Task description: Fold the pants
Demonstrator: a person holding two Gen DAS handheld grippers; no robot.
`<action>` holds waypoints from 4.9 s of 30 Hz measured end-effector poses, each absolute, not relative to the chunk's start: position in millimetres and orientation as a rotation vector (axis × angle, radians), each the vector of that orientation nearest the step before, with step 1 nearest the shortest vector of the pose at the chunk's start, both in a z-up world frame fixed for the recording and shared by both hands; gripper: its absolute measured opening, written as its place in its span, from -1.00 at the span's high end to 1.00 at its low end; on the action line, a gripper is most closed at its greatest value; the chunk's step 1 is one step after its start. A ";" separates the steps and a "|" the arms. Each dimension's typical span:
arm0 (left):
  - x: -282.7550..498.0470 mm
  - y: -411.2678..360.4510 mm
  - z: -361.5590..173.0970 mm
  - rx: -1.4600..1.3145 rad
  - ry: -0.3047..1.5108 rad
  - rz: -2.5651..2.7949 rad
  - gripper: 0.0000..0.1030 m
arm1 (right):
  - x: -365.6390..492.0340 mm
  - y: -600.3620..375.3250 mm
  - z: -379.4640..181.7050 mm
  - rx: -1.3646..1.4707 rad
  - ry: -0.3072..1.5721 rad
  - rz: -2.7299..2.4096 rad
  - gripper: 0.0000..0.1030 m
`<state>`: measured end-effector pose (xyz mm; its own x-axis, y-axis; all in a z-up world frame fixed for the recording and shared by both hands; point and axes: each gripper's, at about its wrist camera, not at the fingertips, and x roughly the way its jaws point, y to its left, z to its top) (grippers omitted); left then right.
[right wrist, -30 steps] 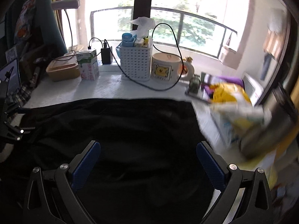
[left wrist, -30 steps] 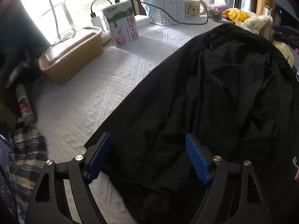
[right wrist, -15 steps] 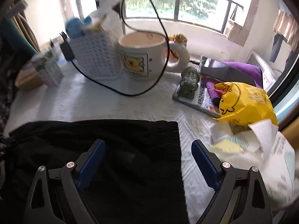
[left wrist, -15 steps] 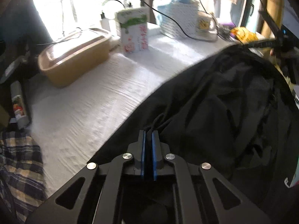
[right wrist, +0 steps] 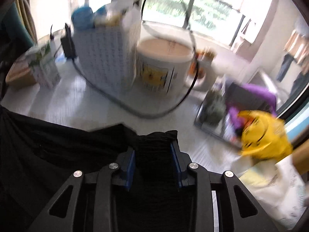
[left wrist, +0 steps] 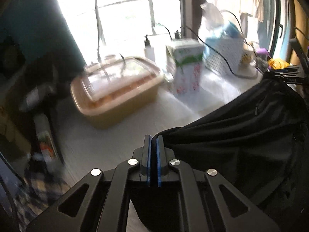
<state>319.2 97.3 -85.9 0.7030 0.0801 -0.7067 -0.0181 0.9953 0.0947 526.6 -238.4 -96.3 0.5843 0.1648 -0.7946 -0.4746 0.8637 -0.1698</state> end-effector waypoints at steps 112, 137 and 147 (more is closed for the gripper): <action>35.4 59.8 -115.5 0.054 0.817 -0.166 -0.54 | 187.8 -390.9 -96.6 -0.118 0.750 0.126 0.93; 45.0 35.1 -129.7 0.259 0.780 -0.073 -0.54 | 192.7 -399.6 -142.5 -0.324 0.780 0.054 -0.99; 57.0 17.7 -124.5 0.257 0.731 -0.066 -0.54 | 197.4 -371.1 -149.4 -0.528 0.722 0.063 -0.99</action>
<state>57.0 17.7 -124.5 0.7442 0.0292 -0.6673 0.1490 0.9666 0.2085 197.4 -371.1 -149.4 0.7547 -0.1227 -0.6445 -0.2333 0.8680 -0.4384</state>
